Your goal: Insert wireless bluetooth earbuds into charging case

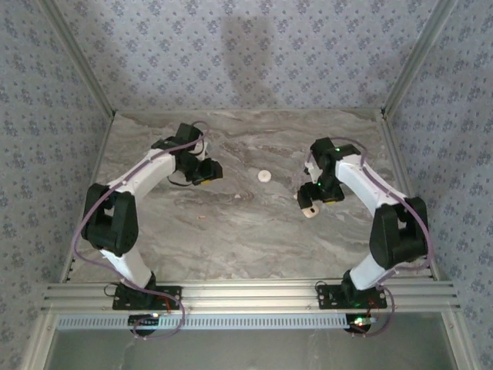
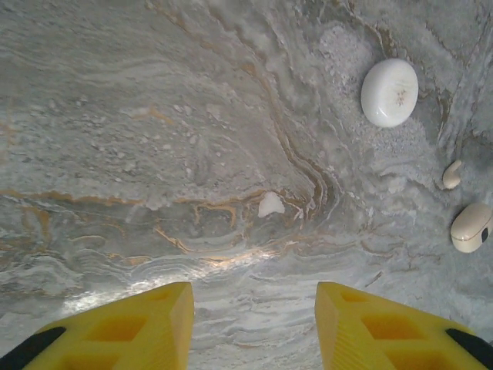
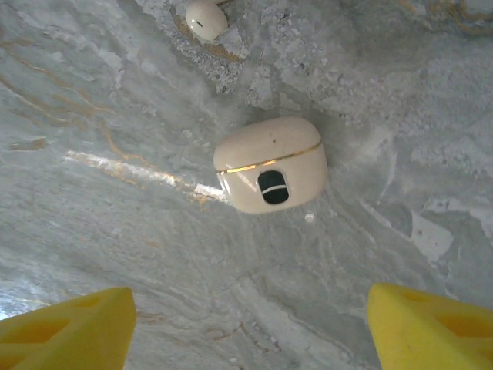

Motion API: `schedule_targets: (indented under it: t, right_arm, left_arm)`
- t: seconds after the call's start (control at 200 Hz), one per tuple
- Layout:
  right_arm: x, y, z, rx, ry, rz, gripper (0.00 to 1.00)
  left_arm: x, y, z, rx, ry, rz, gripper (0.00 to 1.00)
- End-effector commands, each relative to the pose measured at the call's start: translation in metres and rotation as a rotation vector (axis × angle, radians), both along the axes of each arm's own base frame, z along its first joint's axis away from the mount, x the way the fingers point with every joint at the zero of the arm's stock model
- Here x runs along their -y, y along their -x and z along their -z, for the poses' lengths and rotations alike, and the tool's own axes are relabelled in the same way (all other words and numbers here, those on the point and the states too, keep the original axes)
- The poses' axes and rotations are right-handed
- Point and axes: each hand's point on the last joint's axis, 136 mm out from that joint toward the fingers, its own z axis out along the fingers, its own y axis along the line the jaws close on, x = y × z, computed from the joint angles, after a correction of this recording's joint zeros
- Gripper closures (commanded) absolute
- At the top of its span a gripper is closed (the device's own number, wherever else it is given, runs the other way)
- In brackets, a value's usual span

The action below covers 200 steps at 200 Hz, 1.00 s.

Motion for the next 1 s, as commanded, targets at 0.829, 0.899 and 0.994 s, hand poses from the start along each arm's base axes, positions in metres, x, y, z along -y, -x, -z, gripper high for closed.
schedule_targets:
  t: [0.829,0.899,0.994]
  right_arm:
    - [-0.006,-0.021,0.073,-0.160,0.104,-0.227,0.21]
    - [-0.006,-0.020,0.076,-0.172,0.106,-0.228,0.23]
    - [-0.005,-0.017,0.080,-0.193,0.111,-0.230,0.24]
  left_arm:
    - [-0.010,-0.021,-0.006,0.034,0.015,-0.064,0.56]
    - [-0.010,-0.021,-0.006,0.034,0.015,-0.065,0.56]
    - [-0.010,-0.021,-0.005,0.028,0.014,-0.066,0.57]
